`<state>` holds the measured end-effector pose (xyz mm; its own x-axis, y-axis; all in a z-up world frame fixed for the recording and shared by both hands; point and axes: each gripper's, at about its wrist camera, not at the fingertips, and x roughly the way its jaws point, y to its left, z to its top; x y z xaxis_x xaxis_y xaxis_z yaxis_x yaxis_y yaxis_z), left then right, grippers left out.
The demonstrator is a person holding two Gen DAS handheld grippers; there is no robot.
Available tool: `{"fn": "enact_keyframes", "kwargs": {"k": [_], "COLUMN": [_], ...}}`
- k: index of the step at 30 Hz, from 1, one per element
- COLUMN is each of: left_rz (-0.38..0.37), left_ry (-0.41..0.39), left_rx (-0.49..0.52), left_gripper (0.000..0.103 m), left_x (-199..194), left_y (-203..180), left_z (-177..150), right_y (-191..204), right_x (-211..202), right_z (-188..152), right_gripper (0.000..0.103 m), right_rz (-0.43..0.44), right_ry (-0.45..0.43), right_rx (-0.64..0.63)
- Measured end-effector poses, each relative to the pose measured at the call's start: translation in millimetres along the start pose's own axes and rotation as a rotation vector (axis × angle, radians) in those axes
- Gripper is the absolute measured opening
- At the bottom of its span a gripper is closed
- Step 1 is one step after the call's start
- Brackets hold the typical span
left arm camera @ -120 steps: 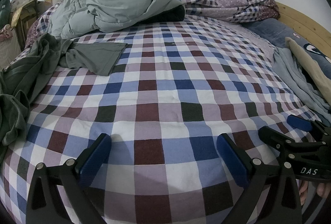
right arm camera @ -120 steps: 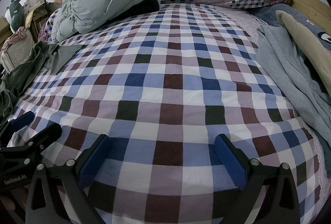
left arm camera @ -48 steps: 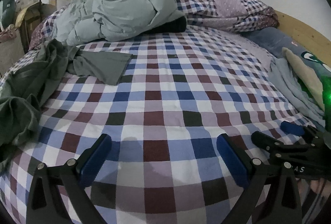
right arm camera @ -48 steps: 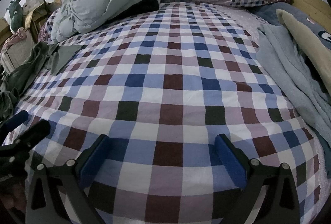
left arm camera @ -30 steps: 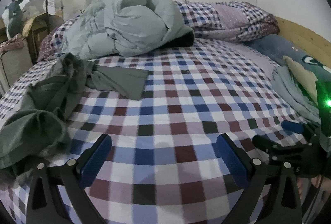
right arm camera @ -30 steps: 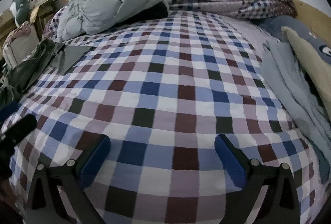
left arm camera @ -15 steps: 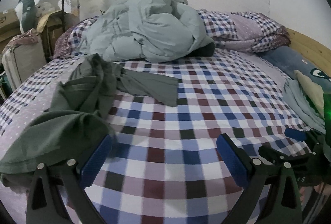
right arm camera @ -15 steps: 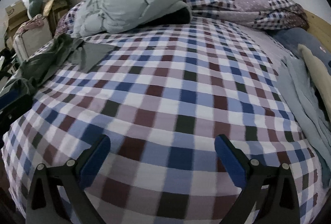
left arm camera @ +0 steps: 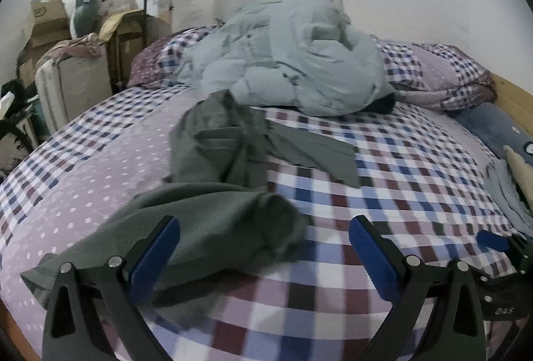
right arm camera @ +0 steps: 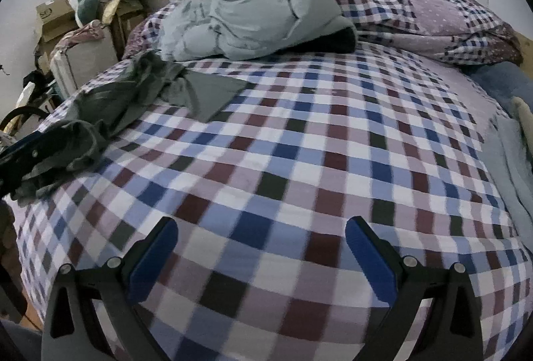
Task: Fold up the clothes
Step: 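Move the left gripper toward the crumpled grey-green T-shirt and lower it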
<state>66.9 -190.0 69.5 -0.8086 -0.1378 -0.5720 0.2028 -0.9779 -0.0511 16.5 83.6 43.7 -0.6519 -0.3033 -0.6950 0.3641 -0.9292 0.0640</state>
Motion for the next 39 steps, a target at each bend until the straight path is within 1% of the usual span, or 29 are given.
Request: {"fn": "enact_keyframes", "kwargs": {"k": [3, 5, 8, 14, 15, 19, 21, 26, 29, 31, 33, 35, 36, 38, 39], "left_rz": [0.024, 0.033, 0.024, 0.002, -0.005, -0.097, -0.126, -0.159, -0.173, -0.189, -0.192, -0.187, -0.183, -0.174, -0.169], "left_ry": [-0.027, -0.056, -0.077, -0.088, -0.089, -0.086, -0.083, -0.069, -0.058, -0.039, -0.016, 0.003, 0.012, 0.021, 0.022], "left_rx": [-0.008, -0.032, -0.074, -0.149, -0.162, -0.221, -0.235, -0.227, -0.214, -0.224, -0.239, -0.252, -0.256, -0.261, -0.261], "left_gripper": [0.103, 0.103, 0.103, 0.103, 0.103, 0.103, 0.103, 0.099, 0.091, 0.076, 0.069, 0.066, 0.062, 0.052, 0.042], "left_x": [-3, -7, -6, 7, 10, 17, 21, 31, 39, 47, 54, 61, 63, 66, 66], "left_y": [15, 27, 47, 75, 79, 90, 92, 89, 87, 89, 91, 93, 94, 93, 93], "left_z": [2, 6, 11, 16, 17, 16, 16, 19, 22, 25, 25, 25, 25, 25, 25], "right_y": [12, 21, 31, 39, 39, 38, 38, 39, 40, 40, 39, 38, 37, 35, 34], "right_x": [-2, -4, -4, -4, -5, -9, -10, -16, -19, -21, -22, -22, -22, -22, -21], "right_z": [1, 1, -1, -5, -6, -6, -5, -5, -4, -4, -5, -6, -6, -6, -6], "right_gripper": [0.103, 0.103, 0.103, 0.103, 0.103, 0.103, 0.103, 0.103, 0.103, 0.103, 0.103, 0.103, 0.103, 0.103, 0.103], "right_rz": [0.021, 0.032, 0.044, 0.060, 0.065, 0.082, 0.093, 0.113, 0.125, 0.131, 0.134, 0.134, 0.134, 0.133, 0.131], "right_ry": [-0.014, -0.022, -0.023, -0.029, -0.031, -0.040, -0.042, -0.053, -0.060, -0.064, -0.066, -0.069, -0.069, -0.068, -0.068], "right_rx": [-0.019, -0.033, -0.051, -0.066, -0.066, -0.062, -0.062, -0.061, -0.060, -0.062, -0.063, -0.064, -0.063, -0.060, -0.058]}}
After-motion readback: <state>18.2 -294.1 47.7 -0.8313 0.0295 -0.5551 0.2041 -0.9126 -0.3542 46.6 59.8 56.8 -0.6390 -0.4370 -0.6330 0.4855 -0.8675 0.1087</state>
